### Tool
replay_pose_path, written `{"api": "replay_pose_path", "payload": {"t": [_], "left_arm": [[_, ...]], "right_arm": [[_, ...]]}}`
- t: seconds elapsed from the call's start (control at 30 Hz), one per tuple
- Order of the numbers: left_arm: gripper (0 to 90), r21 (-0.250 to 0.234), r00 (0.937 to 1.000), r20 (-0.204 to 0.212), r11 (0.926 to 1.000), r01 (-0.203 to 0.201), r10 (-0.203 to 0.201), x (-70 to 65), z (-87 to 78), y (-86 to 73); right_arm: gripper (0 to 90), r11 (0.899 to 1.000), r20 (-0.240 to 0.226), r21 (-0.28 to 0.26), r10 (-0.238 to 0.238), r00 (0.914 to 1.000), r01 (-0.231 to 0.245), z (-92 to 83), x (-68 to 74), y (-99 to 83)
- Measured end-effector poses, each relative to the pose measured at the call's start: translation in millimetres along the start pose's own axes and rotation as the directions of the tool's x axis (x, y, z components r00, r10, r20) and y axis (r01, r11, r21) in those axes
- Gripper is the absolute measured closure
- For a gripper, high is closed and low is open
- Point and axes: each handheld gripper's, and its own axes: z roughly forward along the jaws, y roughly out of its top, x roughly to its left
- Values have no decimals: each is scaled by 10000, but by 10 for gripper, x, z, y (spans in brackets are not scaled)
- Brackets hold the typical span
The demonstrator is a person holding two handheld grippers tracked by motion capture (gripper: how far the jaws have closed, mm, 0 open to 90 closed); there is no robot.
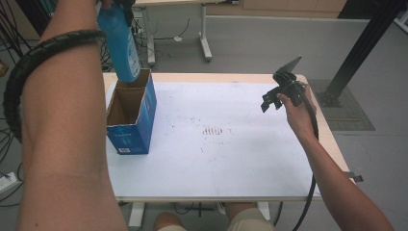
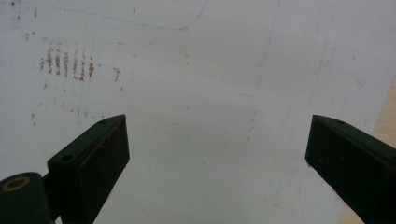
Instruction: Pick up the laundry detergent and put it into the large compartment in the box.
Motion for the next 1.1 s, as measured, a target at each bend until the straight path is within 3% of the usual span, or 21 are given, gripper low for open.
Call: {"api": "replay_pose_path", "payload": {"t": [0.27,0.67,1.1], "left_arm": [[377,220,9996,-78,9994,275,-274,139,216,-39],[377,631,9982,27,9962,601,-604,299,709,-121],[376,860,9981,104,9945,593,-604,375,1203,-264]], "right_arm": [[65,10000,24,3,-41,10000,41,0,28,5],[65,10000,74,23,-62,10000,62,-3,71,7],[65,9999,103,-22,-114,9999,114,-16,114,-2]]}}
